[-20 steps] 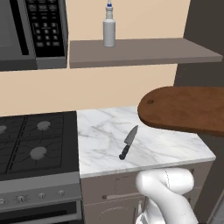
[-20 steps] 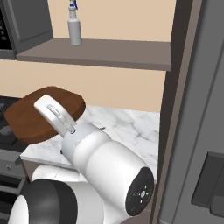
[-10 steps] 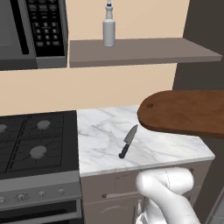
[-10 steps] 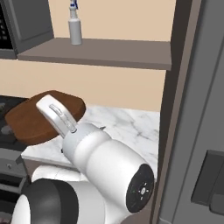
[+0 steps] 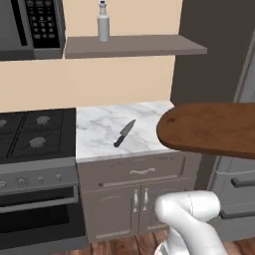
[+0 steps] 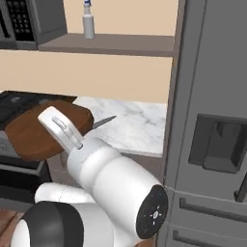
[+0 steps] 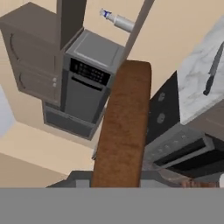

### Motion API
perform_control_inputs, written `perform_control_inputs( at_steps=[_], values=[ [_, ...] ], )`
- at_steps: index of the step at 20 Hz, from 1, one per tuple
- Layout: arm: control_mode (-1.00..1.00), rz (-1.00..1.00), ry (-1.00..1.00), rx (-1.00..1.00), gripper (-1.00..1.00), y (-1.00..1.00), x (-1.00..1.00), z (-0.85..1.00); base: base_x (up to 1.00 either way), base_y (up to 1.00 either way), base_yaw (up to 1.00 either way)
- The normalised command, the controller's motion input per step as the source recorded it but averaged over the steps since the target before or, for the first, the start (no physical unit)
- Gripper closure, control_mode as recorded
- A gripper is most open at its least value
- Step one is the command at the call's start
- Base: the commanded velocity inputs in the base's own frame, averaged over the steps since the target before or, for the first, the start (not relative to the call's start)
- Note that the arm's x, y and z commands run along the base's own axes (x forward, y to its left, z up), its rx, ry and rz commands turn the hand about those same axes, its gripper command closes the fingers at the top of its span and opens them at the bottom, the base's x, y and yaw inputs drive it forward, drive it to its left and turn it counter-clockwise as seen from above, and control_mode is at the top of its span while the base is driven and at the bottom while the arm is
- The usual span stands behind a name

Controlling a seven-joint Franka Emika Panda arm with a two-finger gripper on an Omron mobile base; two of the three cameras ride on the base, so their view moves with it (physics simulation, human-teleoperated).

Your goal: Move the cutting board and knife to the sink. Then move spray from the shelves to the counter.

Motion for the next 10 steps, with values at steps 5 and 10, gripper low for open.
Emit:
perform_control_inputs(
  at_steps=[5, 10],
  values=[
    [1.00, 0.00, 0.00, 0.00, 1.00, 0.00, 0.00, 0.00, -0.06, -0.09, -0.71],
    [1.00, 0.00, 0.00, 0.00, 1.00, 0.00, 0.00, 0.00, 0.00, -0.03, -0.78]
  ],
)
